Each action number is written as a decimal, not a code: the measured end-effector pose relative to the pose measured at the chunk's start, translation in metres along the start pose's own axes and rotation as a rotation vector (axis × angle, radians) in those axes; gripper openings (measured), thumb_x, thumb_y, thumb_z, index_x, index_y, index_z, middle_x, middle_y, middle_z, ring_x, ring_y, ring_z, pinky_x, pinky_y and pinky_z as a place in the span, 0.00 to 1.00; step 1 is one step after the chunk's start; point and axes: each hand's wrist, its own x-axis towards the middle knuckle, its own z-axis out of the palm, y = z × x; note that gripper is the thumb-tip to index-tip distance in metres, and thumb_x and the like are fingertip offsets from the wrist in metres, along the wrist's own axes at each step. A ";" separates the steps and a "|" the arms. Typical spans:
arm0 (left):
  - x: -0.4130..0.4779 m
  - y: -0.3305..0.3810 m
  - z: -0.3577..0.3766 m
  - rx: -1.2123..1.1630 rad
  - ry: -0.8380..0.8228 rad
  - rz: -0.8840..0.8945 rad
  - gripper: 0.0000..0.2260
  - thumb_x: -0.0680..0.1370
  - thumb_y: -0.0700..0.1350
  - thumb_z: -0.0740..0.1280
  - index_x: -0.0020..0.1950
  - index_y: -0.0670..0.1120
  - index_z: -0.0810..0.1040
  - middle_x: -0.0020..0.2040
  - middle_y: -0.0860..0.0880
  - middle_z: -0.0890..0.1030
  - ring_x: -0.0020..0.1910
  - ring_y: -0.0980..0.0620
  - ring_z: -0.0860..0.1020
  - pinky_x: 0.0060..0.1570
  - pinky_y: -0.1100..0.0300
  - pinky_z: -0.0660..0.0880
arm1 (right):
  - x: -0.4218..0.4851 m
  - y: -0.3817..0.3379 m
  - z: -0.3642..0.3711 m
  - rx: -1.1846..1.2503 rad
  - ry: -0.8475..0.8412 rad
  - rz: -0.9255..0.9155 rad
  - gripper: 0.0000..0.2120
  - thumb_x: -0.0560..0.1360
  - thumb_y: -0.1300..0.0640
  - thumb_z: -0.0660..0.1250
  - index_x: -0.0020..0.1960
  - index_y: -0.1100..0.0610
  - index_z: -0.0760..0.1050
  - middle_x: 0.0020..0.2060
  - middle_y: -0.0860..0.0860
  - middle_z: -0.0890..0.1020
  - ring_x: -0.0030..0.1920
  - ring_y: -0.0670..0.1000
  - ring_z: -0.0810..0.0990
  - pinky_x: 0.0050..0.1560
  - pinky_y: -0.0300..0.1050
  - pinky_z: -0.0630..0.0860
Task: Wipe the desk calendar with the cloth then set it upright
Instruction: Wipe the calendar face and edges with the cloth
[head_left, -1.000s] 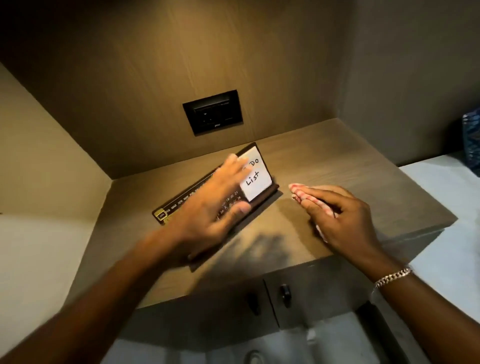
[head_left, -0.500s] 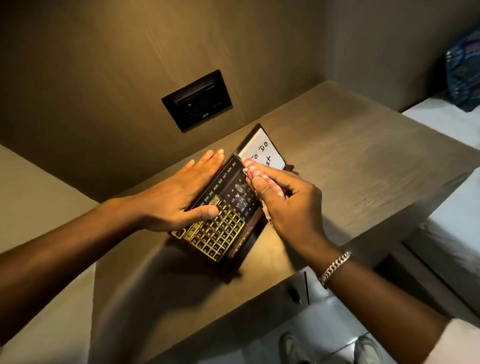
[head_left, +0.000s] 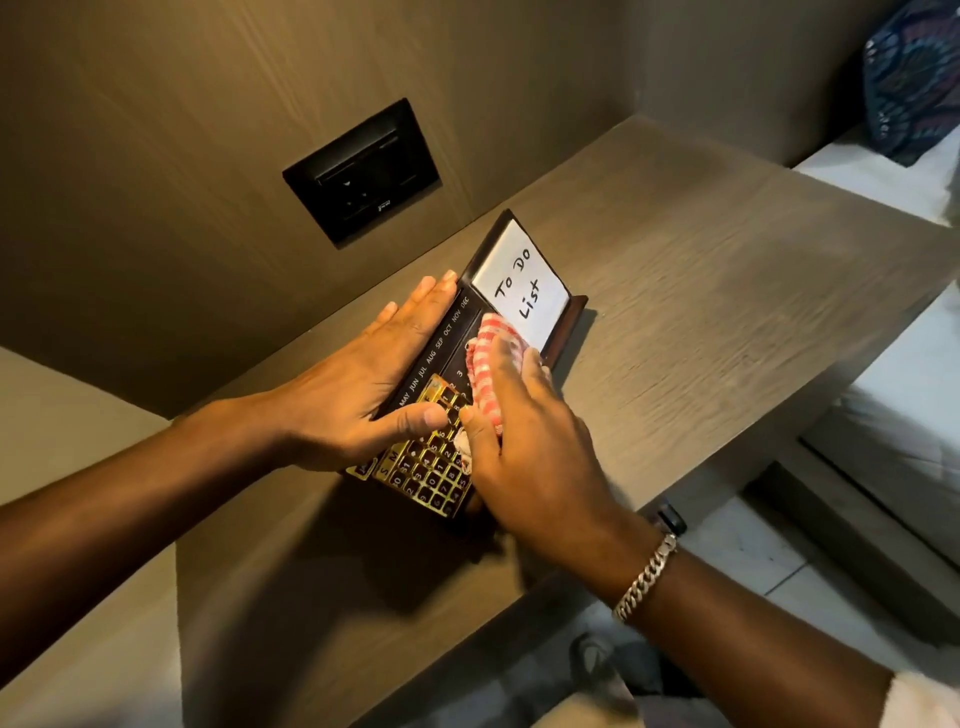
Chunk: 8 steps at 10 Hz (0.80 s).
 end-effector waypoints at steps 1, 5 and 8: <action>0.005 -0.006 -0.001 0.029 -0.001 0.051 0.49 0.66 0.79 0.45 0.78 0.52 0.38 0.80 0.53 0.39 0.78 0.57 0.39 0.76 0.46 0.45 | 0.004 -0.010 -0.003 0.031 0.041 -0.045 0.30 0.80 0.50 0.57 0.78 0.48 0.50 0.78 0.62 0.56 0.75 0.63 0.62 0.65 0.55 0.72; 0.008 -0.014 0.004 -0.017 0.017 0.138 0.45 0.71 0.75 0.47 0.78 0.51 0.35 0.78 0.56 0.36 0.77 0.58 0.38 0.74 0.61 0.36 | -0.001 -0.014 0.001 0.081 0.116 -0.066 0.24 0.79 0.52 0.61 0.75 0.53 0.64 0.72 0.64 0.68 0.68 0.63 0.73 0.61 0.54 0.76; 0.009 -0.015 0.005 0.018 0.022 0.154 0.44 0.72 0.74 0.47 0.78 0.50 0.35 0.80 0.51 0.38 0.78 0.57 0.38 0.75 0.59 0.37 | 0.001 -0.009 -0.004 0.087 0.141 -0.034 0.22 0.79 0.52 0.60 0.72 0.53 0.68 0.66 0.62 0.76 0.56 0.58 0.82 0.51 0.49 0.82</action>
